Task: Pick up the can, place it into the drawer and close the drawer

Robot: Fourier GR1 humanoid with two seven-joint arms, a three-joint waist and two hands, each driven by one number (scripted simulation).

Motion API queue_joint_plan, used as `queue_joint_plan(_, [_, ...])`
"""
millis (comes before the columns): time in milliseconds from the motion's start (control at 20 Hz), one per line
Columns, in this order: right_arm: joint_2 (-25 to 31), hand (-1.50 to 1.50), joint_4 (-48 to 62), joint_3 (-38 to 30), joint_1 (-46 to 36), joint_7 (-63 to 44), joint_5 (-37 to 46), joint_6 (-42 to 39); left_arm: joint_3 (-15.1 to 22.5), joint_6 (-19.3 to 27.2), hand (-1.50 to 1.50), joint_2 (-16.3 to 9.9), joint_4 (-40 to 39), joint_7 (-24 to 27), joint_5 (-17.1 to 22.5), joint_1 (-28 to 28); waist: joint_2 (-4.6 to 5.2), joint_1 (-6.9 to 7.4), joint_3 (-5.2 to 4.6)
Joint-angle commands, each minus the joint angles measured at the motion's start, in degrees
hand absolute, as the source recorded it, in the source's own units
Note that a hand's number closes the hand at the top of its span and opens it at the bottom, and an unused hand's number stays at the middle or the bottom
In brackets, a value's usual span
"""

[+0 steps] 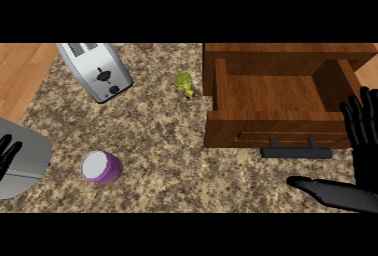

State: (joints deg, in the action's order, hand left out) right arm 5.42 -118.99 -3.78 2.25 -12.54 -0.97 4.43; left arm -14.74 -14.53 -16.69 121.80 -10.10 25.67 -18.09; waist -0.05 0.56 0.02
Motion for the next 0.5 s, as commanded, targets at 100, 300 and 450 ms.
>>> queue_joint_plan(100, [-1.05, -1.50, -1.88, 0.63, 0.98, -1.88, 1.18, 0.72, -7.92, -3.27, -1.50, -2.95, -2.05, -5.48, 7.51, 2.60, 0.00, -0.46, -0.02])
queue_joint_plan(300, [-0.99, -1.50, 1.06, -1.73, 5.44, 4.18, -1.35, -2.83, -2.82, -2.75, -1.50, 2.77, 3.46, -6.25, 1.54, -1.17, -0.01, -0.41, 0.00])
queue_joint_plan(450, [0.85, -1.50, -1.73, -5.01, 7.51, 4.33, -5.78, -6.16, -1.92, -4.07, -1.50, 2.69, -5.71, -3.76, -2.00, 5.19, 0.03, -0.82, -0.01])
